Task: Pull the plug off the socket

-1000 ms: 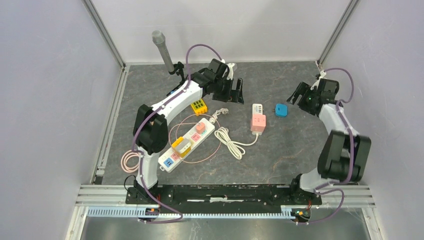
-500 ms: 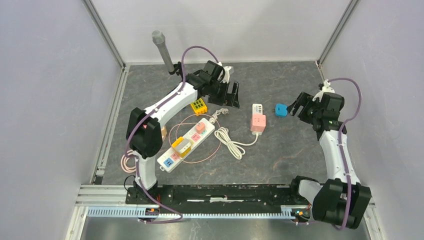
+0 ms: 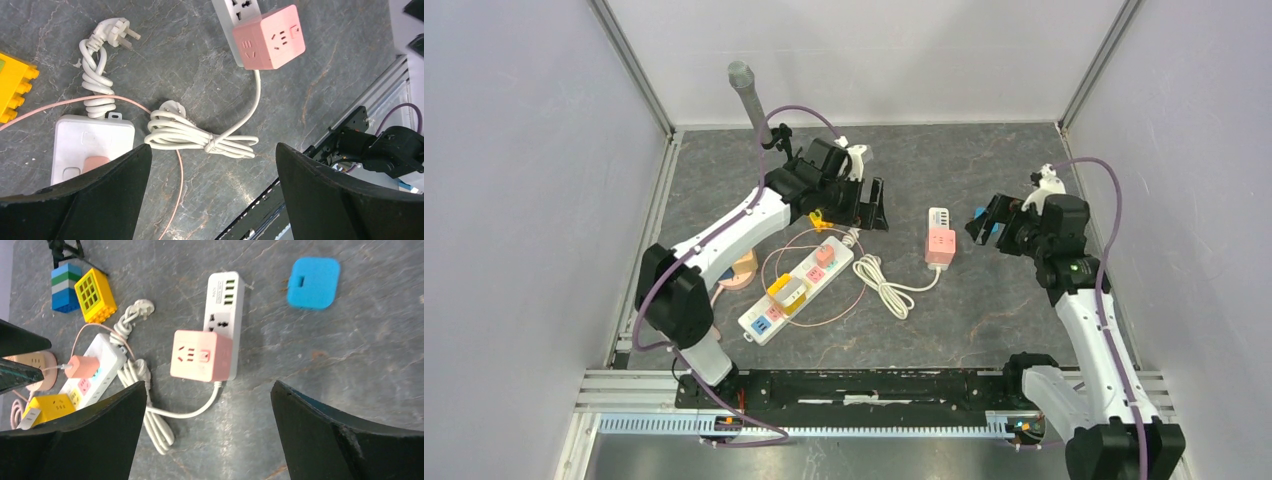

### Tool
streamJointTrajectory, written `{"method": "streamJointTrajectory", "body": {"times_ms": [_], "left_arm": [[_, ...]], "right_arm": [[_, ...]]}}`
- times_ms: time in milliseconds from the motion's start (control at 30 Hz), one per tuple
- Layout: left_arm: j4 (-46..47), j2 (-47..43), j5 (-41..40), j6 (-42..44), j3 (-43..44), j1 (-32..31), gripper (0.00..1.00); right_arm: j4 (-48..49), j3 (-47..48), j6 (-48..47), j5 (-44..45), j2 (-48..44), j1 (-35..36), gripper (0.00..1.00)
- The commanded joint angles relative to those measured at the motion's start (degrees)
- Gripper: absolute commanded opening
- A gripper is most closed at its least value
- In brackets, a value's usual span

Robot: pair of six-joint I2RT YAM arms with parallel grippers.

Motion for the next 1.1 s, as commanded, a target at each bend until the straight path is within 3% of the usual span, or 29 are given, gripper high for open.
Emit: {"method": "streamJointTrajectory", "body": {"times_ms": [0, 100, 300, 533, 767, 867, 1067], "left_arm": [[1.11, -4.33, 0.42, 0.47, -0.23, 0.02, 1.00], [4.64, -6.02, 1.43, 0.74, -4.04, 0.02, 1.00], [5.96, -4.10, 3.68, -1.64, -3.39, 0.02, 1.00], [9.32, -0.87, 0.89, -6.67, -3.28, 0.03, 1.00], [10.17, 3.06, -1.74, -7.92, -1.77, 0.10, 0.99], [12.84, 4.94, 1.43, -10.24, -1.58, 0.08, 0.98], [14.43, 8.85, 2.90, -14.29, 0.84, 0.10, 0.96]], "right_arm": [[-1.37, 0.88, 5.49, 5.32, -0.87, 5.40, 0.98], [0.33, -0.09, 6.60, 11.63, 0.09, 10.06, 0.98], [-2.67, 7.61, 3.73, 22.29, 11.98, 21.00, 0.98], [-3.36, 11.66, 0.58, 31.72, 23.45, 26.52, 0.98], [-6.82, 14.01, 0.79, 30.38, 31.05, 26.52, 0.96], [-4.36, 12.21, 0.82, 27.19, 31.47, 26.59, 0.92], [-1.26, 11.27, -1.91, 22.39, 30.66, 26.56, 0.70]]}}
